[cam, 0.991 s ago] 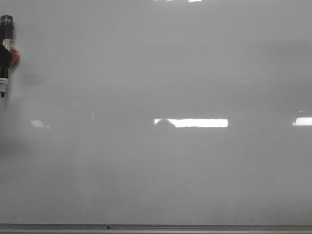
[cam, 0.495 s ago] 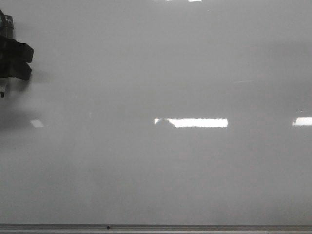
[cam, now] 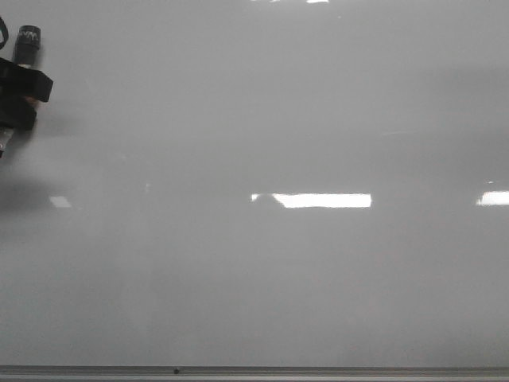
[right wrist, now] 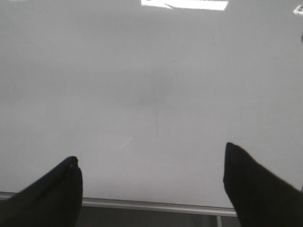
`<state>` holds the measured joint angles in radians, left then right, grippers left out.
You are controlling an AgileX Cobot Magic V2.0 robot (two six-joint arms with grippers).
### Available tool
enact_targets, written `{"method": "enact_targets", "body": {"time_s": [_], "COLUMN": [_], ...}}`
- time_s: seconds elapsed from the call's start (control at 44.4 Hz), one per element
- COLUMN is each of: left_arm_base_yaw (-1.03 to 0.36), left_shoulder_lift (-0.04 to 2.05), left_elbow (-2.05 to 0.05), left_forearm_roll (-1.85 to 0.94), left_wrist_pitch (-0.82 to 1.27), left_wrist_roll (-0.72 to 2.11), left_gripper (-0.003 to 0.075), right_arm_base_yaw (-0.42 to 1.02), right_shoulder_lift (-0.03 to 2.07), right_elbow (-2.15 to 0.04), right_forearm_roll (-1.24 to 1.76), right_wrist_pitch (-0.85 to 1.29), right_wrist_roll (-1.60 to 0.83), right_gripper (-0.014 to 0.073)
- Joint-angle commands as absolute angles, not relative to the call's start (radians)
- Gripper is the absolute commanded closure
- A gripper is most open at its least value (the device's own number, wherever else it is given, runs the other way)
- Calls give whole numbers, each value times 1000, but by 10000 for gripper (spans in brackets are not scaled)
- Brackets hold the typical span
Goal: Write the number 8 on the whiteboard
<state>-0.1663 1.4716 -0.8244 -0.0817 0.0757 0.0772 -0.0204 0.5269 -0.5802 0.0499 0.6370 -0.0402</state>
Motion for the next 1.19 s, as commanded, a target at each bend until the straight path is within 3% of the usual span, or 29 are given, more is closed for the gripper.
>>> {"method": "enact_targets", "body": {"time_s": [0.0,0.225,0.45,0.788,0.968,1.171], "left_arm_base_yaw": [-171,-197,-343,-635,-765,-840], "left_shoulder_lift": [1388,1315,1314,1314,1314,1314], "left_elbow": [-888,-1036,-1165,-1176,-1176,-1176], "left_forearm_roll": [-34,22,-38,-107,-107,-107], "left_wrist_pitch": [113,525,831,852,844,840], "left_wrist_roll": [75,189,427,645,656,679], "left_gripper": [739,739,739,739,739,739], "right_arm_base_yaw": [-29,-28,-28,61,186,346], "right_shoulder_lift": [537,564,671,823,885,942], "right_elbow": [-660,-748,-805,-874,-893,-910], "right_forearm_roll": [40,40,72,336,454,520], "right_wrist_pitch": [629,755,841,934,953,941], "right_wrist_roll": [-50,-50,-107,-498,-762,-880], "right_gripper": [-31,-31,-31,-31,-31,-31]}}
